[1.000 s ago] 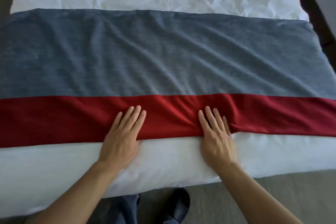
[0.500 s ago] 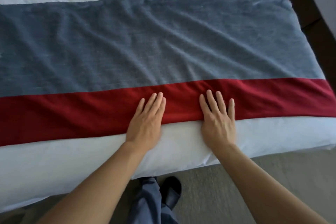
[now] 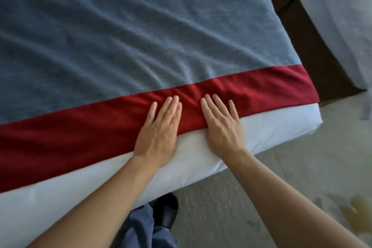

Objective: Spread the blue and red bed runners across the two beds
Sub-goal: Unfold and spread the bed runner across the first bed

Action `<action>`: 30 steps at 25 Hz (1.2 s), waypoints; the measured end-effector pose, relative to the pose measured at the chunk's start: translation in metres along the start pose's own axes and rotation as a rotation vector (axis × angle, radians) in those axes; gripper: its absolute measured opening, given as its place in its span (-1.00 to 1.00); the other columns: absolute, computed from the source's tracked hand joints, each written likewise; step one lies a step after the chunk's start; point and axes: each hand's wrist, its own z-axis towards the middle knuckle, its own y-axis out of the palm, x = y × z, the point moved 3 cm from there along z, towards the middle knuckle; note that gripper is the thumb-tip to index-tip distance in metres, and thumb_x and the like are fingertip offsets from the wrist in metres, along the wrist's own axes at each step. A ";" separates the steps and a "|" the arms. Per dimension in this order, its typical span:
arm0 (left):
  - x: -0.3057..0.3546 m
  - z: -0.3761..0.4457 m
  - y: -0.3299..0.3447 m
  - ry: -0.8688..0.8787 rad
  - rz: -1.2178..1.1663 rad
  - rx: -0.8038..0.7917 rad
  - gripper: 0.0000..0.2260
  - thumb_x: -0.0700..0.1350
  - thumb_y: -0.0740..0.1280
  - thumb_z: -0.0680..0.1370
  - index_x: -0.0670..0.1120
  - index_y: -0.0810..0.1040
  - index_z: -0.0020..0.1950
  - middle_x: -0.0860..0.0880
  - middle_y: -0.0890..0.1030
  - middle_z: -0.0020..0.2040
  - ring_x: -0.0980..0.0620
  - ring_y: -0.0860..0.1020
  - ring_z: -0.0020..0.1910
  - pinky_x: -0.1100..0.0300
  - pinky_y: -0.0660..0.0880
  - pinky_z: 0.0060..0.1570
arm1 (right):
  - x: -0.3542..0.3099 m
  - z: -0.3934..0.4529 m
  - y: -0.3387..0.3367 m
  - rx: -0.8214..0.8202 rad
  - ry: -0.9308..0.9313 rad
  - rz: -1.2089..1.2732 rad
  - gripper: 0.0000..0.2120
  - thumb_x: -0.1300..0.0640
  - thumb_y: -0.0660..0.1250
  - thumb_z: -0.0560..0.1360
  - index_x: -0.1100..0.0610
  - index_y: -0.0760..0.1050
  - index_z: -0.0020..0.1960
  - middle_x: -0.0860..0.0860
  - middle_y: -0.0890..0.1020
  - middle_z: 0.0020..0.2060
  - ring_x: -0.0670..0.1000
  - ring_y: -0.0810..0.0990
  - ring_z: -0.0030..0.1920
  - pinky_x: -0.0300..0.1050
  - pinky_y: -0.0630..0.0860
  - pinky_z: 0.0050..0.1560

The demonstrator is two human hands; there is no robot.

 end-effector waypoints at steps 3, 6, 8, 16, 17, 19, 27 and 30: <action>-0.012 -0.017 0.003 0.034 0.000 -0.006 -0.39 -0.24 0.01 0.49 -0.26 0.13 0.58 -0.18 0.10 0.61 -0.12 0.07 0.59 -0.16 0.10 0.52 | 0.036 -0.014 -0.001 0.020 0.106 -0.022 -0.37 0.25 -0.04 0.48 0.14 0.31 0.54 0.05 0.32 0.53 0.11 0.24 0.55 0.22 0.15 0.53; 0.005 -0.001 0.000 0.039 -0.041 -0.004 -0.37 -0.25 -0.03 0.47 -0.26 0.09 0.58 -0.21 0.09 0.60 -0.14 0.06 0.59 -0.19 0.10 0.52 | 0.062 -0.019 -0.006 0.027 0.201 -0.011 -0.37 0.28 0.03 0.48 0.12 0.27 0.55 0.05 0.29 0.55 0.13 0.20 0.56 0.22 0.12 0.54; 0.034 0.026 -0.003 0.070 -0.084 0.002 -0.35 -0.22 -0.05 0.47 -0.24 0.05 0.60 -0.20 0.06 0.61 -0.13 0.03 0.60 -0.17 0.08 0.53 | 0.069 -0.008 -0.005 0.025 0.181 0.017 -0.33 0.31 0.14 0.45 0.11 0.26 0.56 0.07 0.28 0.55 0.14 0.19 0.56 0.23 0.12 0.54; 0.088 0.052 0.008 -0.055 -0.148 -0.032 -0.37 -0.21 -0.05 0.50 -0.22 0.00 0.60 -0.18 -0.01 0.62 -0.11 -0.05 0.60 -0.16 0.04 0.54 | 0.167 -0.015 -0.020 0.007 0.100 0.014 -0.35 0.33 0.15 0.41 0.18 0.34 0.52 0.09 0.32 0.53 0.16 0.26 0.54 0.23 0.17 0.52; 0.096 0.056 0.006 -0.049 -0.167 -0.042 -0.37 -0.18 -0.03 0.51 -0.21 0.00 0.61 -0.17 -0.03 0.62 -0.11 -0.07 0.61 -0.16 0.04 0.54 | 0.170 -0.013 -0.024 0.007 0.069 0.032 -0.38 0.28 0.13 0.43 0.18 0.36 0.51 0.09 0.33 0.52 0.16 0.26 0.54 0.25 0.17 0.52; 0.113 0.066 0.000 0.001 -0.210 -0.058 -0.36 -0.05 0.02 0.54 -0.14 -0.02 0.62 -0.12 -0.08 0.63 -0.05 -0.14 0.61 -0.12 -0.02 0.56 | 0.166 -0.001 -0.032 0.027 0.011 0.118 -0.43 0.23 0.11 0.47 0.17 0.38 0.49 0.08 0.35 0.51 0.15 0.26 0.54 0.27 0.18 0.51; -0.010 0.078 -0.039 -0.206 -0.181 0.057 -0.44 0.04 0.10 0.56 -0.06 0.27 0.57 -0.12 0.16 0.60 -0.08 0.05 0.60 -0.15 0.06 0.53 | 0.018 0.119 -0.048 0.043 -0.320 0.358 -0.46 0.15 0.14 0.51 0.10 0.36 0.50 0.07 0.30 0.54 0.12 0.15 0.58 0.20 0.08 0.56; -0.070 0.057 -0.023 -0.444 -0.049 -0.010 -0.39 0.14 0.05 0.57 -0.07 0.18 0.60 -0.16 0.12 0.61 -0.14 0.06 0.59 -0.19 0.06 0.52 | -0.001 0.145 -0.021 -0.023 -0.272 0.251 -0.46 0.01 0.14 0.56 0.03 0.28 0.54 0.04 0.24 0.57 0.08 0.11 0.59 0.20 0.06 0.56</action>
